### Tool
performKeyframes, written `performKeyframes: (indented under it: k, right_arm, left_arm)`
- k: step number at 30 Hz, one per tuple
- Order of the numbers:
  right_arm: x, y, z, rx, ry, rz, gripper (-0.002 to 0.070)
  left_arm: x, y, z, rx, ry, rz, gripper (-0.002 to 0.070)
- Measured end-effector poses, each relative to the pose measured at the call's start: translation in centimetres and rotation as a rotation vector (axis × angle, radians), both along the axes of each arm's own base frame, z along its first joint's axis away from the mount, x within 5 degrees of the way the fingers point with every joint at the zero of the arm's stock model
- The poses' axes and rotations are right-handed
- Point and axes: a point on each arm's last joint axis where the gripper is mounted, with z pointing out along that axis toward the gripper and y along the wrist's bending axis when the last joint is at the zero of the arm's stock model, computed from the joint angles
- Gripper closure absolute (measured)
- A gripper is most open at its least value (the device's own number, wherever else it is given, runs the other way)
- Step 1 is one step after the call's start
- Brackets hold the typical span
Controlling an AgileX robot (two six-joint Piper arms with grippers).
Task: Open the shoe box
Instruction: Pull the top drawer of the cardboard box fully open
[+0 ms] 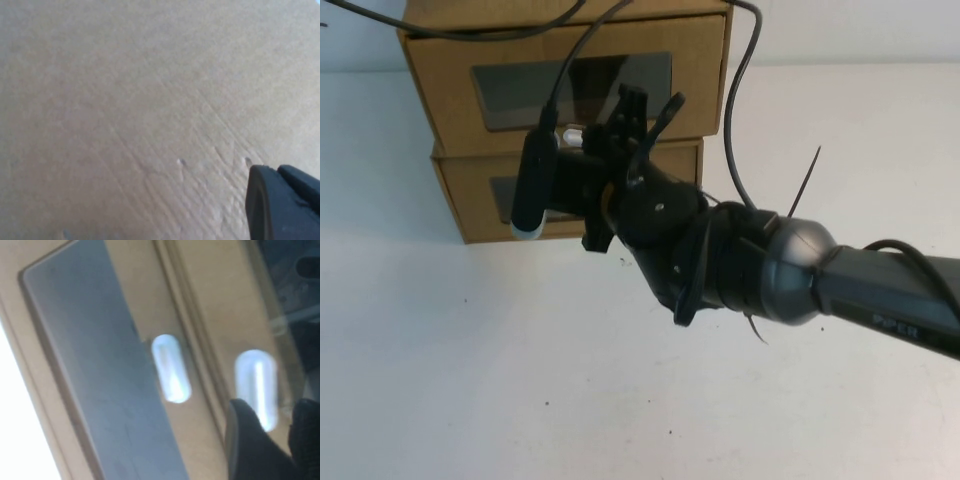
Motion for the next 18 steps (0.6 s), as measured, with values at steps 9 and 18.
performKeyframes:
  k: [9, 18]
  right_arm:
    - [0.8, 1.0, -0.3, 0.010, -0.011, 0.001, 0.0497]
    - [1.4, 1.5, -0.3, 0.019, -0.024, -0.013, 0.0528]
  left_arm:
    - [0.9, -0.1, -1.7, 0.009, 0.048, 0.001, 0.0680]
    - [0.9, -0.1, -1.7, 0.009, 0.049, 0.001, 0.0680]
